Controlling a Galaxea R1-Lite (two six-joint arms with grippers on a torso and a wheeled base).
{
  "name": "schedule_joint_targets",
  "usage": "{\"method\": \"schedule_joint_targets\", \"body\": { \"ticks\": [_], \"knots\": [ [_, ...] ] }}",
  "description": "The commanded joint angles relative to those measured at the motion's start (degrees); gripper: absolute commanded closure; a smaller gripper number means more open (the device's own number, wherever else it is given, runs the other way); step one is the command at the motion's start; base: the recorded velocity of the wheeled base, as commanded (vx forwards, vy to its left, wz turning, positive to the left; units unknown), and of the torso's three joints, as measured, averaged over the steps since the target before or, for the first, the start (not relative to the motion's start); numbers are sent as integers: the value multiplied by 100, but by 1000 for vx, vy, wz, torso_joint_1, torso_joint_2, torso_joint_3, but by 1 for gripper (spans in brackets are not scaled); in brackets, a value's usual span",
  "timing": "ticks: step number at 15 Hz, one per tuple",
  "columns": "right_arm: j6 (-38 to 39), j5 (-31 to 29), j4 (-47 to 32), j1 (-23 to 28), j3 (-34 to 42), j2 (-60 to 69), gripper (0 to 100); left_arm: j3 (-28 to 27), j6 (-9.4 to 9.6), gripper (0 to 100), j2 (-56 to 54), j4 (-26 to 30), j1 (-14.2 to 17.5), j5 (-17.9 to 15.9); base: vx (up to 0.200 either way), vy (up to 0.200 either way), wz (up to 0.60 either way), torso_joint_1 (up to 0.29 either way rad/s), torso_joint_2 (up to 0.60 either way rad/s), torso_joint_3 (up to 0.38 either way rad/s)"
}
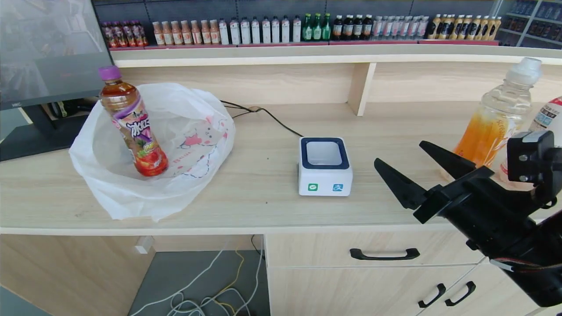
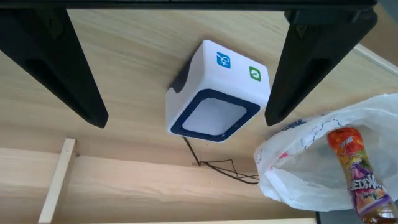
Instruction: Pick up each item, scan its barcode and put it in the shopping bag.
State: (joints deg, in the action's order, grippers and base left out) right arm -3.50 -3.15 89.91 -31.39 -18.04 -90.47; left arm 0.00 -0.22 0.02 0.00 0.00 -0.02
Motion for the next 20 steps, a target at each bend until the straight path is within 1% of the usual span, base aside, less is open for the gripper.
{"method": "schedule_joint_targets", "body": {
  "ticks": [1, 9, 16, 20],
  "knots": [
    [-2, -2, 9, -7, 2, -6, 0, 0, -4, 0, -2, 0, 0, 2, 0, -200, 0, 7, 2, 12],
    [-10, -2, 9, -78, 187, 99, 0, 0, -4, 0, -2, 0, 0, 2, 0, -200, 0, 2, 3, 1],
    [-2, -2, 9, -78, 205, 91, 0, 0, -4, 0, -2, 0, -9, 2, 0, 0, 0, 0, 0, 0],
    [-46, -11, 9, -78, 64, 20, 0, 0, -4, 0, -2, 0, -9, 2, 0, 0, 0, 0, 0, 0]
  ]
}}
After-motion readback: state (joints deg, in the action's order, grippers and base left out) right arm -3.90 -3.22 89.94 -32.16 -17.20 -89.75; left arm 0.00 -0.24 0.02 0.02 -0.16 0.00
